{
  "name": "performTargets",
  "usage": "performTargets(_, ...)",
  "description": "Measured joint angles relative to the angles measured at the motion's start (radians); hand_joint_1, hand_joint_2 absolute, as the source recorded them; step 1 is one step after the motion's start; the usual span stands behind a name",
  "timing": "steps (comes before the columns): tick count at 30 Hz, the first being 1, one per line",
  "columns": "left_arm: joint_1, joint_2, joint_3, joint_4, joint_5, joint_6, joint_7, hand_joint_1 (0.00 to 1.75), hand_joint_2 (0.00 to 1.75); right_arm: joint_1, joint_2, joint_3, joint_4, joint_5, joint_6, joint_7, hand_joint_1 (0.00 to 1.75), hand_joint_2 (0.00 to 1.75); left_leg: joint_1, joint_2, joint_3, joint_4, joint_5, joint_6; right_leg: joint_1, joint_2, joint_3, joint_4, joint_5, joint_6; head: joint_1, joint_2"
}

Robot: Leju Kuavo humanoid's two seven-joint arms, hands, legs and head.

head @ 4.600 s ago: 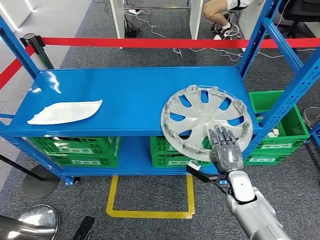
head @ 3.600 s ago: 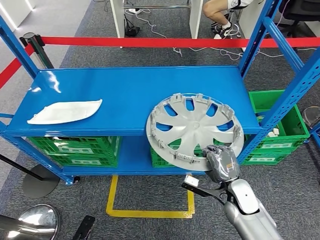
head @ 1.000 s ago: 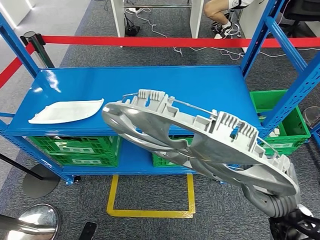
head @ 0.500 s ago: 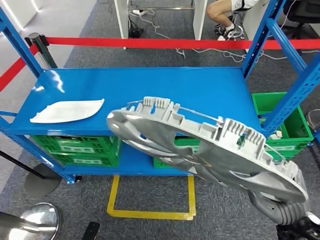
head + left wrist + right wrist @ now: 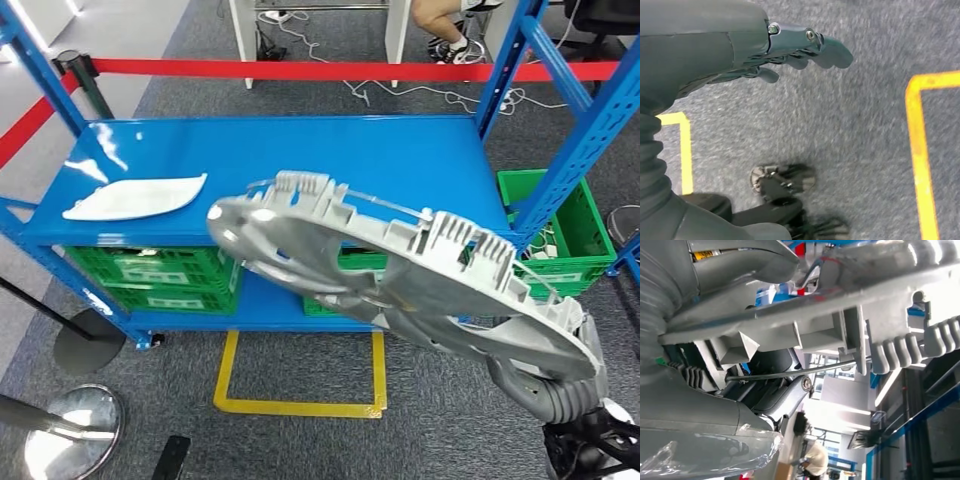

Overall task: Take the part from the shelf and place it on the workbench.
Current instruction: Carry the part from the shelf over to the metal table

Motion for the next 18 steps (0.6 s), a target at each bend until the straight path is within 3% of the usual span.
performTargets(2, -0.001, 0.003, 0.006, 0.0, 0.0, 0.006, 0.005, 0.0, 1.75, -0.001, 0.0, 0.005, 0.003, -0.001, -0.01, -0.008, 1.75, 1.75, -0.001, 0.001, -0.008, -0.009, 0.013, 0.007, -0.002, -0.002, -0.001, -0.009, 0.016, 0.013, -0.003, 0.0)
performTargets(3, -0.002, 0.006, 0.008, 0.0, 0.001, 0.009, 0.007, 0.0, 1.75, 0.0, 0.0, 0.008, 0.004, -0.001, -0.015, -0.013, 1.75, 1.75, 0.0, 0.002, -0.015, -0.011, 0.023, 0.013, -0.003, -0.003, -0.007, -0.006, 0.01, 0.018, -0.004, 0.0)
performTargets(5, -0.004, 0.01, 0.01, 0.0, 0.002, 0.015, 0.009, 0.0, 1.75, 0.001, 0.0, 0.011, 0.007, 0.002, -0.026, -0.023, 1.75, 1.75, 0.003, 0.006, -0.033, -0.016, 0.045, 0.025, -0.004, -0.003, -0.032, 0.051, -0.055, 0.026, -0.002, 0.0)
performTargets(7, -0.007, 0.013, 0.011, 0.0, 0.002, 0.017, 0.01, 0.0, 1.75, 0.002, 0.0, 0.014, 0.012, 0.007, -0.034, -0.029, 1.75, 1.75, 0.001, 0.007, -0.057, -0.015, 0.066, 0.031, -0.003, -0.003, -0.066, 0.181, -0.152, 0.031, 0.0, 0.0)
performTargets(8, -0.008, 0.014, 0.011, 0.0, 0.002, 0.017, 0.01, 0.0, 1.75, 0.003, 0.0, 0.015, 0.015, 0.009, -0.037, -0.03, 1.75, 1.75, 0.0, 0.008, -0.07, -0.014, 0.076, 0.031, -0.003, -0.003, -0.073, 0.24, -0.178, 0.033, 0.0, 0.0)
performTargets(9, -0.008, 0.014, 0.011, 0.0, 0.002, 0.017, 0.01, 0.0, 1.75, 0.004, 0.0, 0.016, 0.018, 0.01, -0.038, -0.031, 1.75, 1.75, -0.001, 0.008, -0.084, -0.014, 0.086, 0.031, -0.002, -0.003, -0.069, 0.273, -0.182, 0.033, 0.0, 0.0)
performTargets(10, -0.008, 0.014, 0.011, 0.0, 0.002, 0.017, 0.01, 0.0, 1.75, 0.004, -0.001, 0.018, 0.02, 0.011, -0.039, -0.031, 1.75, 1.75, -0.002, 0.008, -0.097, -0.013, 0.096, 0.03, -0.002, -0.003, -0.045, 0.269, -0.166, 0.032, 0.0, 0.0)
performTargets(11, -0.008, 0.014, 0.011, 0.0, 0.002, 0.017, 0.01, 0.0, 1.75, 0.004, -0.001, 0.019, 0.022, 0.012, -0.039, -0.031, 1.75, 1.75, -0.002, 0.008, -0.109, -0.012, 0.106, 0.028, -0.002, -0.003, -0.001, 0.226, -0.141, 0.03, 0.0, 0.0)
performTargets(12, -0.008, 0.014, 0.011, 0.0, 0.002, 0.017, 0.01, 0.0, 1.75, 0.004, -0.001, 0.02, 0.023, 0.012, -0.039, -0.032, 1.75, 1.75, -0.003, 0.008, -0.118, -0.01, 0.114, 0.025, -0.002, -0.004, 0.054, 0.158, -0.126, 0.028, 0.0, 0.0)
performTargets(14, -0.009, 0.015, 0.011, 0.0, 0.004, 0.016, 0.008, 0.0, 1.75, 0.002, -0.001, 0.022, 0.024, 0.012, -0.04, -0.033, 1.75, 1.75, -0.005, 0.007, -0.131, -0.006, 0.129, 0.017, 0.001, -0.004, 0.155, 0.017, -0.131, 0.023, -0.002, 0.0)
performTargets(16, -0.01, 0.015, 0.012, 0.0, 0.008, 0.012, 0.002, 0.0, 1.75, 0.001, -0.002, 0.024, 0.024, 0.012, -0.043, -0.035, 1.75, 1.75, -0.005, 0.007, -0.134, -0.005, 0.144, 0.005, 0.007, -0.003, 0.182, -0.034, -0.146, 0.013, 0.0, 0.0)
performTargets(18, -0.01, 0.017, 0.013, 0.0, 0.013, 0.008, -0.01, 0.0, 1.75, 0.002, -0.003, 0.024, 0.024, 0.011, -0.046, -0.035, 1.75, 1.75, -0.002, 0.006, -0.139, -0.004, 0.146, -0.007, 0.006, -0.004, 0.165, -0.033, -0.132, -0.005, 0.001, 0.0)
